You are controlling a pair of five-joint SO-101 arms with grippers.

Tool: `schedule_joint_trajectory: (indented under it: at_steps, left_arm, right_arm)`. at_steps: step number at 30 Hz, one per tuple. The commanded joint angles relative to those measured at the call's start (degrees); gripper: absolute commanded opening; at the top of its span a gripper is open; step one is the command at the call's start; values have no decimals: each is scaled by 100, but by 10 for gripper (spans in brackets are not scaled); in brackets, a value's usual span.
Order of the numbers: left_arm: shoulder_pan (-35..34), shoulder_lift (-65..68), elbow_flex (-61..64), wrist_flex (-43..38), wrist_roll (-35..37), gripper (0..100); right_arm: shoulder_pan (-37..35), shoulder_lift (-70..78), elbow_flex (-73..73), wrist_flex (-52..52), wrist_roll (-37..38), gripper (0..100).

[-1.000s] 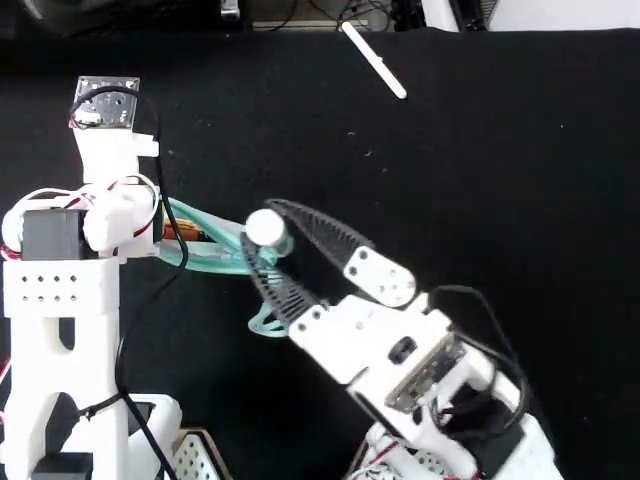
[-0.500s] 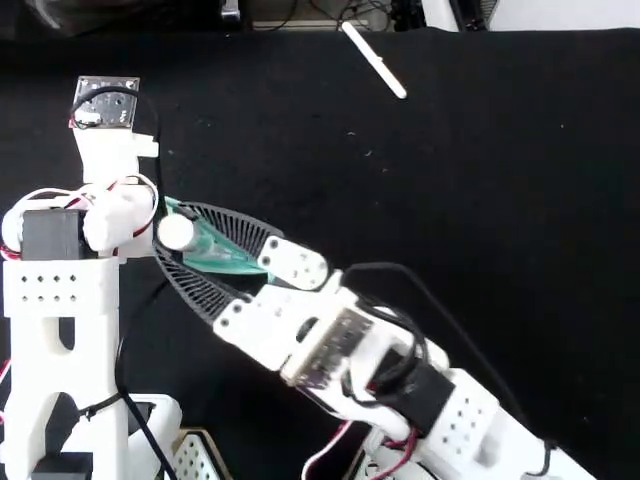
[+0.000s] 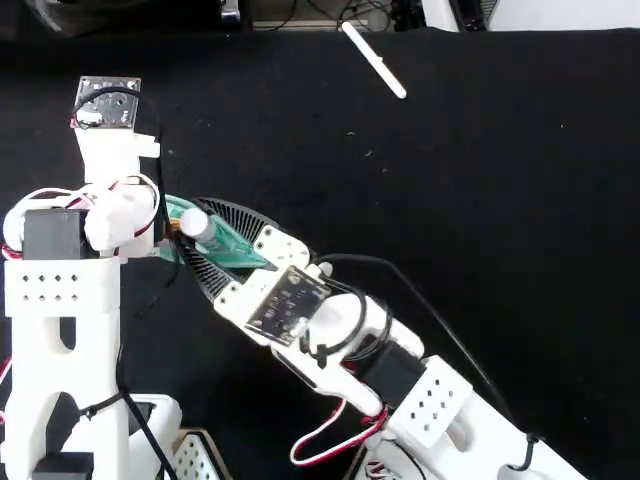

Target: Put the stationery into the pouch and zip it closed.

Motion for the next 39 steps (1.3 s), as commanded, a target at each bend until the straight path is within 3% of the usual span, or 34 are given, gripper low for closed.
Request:
schedule_joint_trajectory:
  at_steps: [1, 6, 8, 10, 14, 19, 24, 33, 39]
  left_arm:
    - [4, 44, 75, -88, 35, 29]
    - [-13, 44, 75, -88, 35, 29]
    - [-13, 44, 75, -88, 35, 29]
    - [-13, 44, 66, -79, 35, 29]
    - [-13, 44, 66, -62, 35, 29]
    - [-13, 44, 66, -62, 35, 29]
    - [-22, 44, 92, -62, 35, 29]
    - [-13, 44, 84, -62, 35, 29]
    - [-22, 44, 92, -70, 35, 29]
  right_arm:
    - [-167, -13, -1007, 1213, -35, 271]
    - [-185, -22, -3688, 3701, -35, 207]
    - [193, 31, -4910, 4651, -9, 189]
    - [1011, 136, -5534, 4985, 0, 188]
    - [2998, 980, -5130, 4484, -44, 185]
    - [3982, 2765, -4110, 3033, 9, 185]
    - [4870, 4804, -4470, 1679, 9, 185]
    - [5143, 8558, -8092, 1635, 9, 187]
    - [5055, 10747, -11178, 2549, 9, 187]
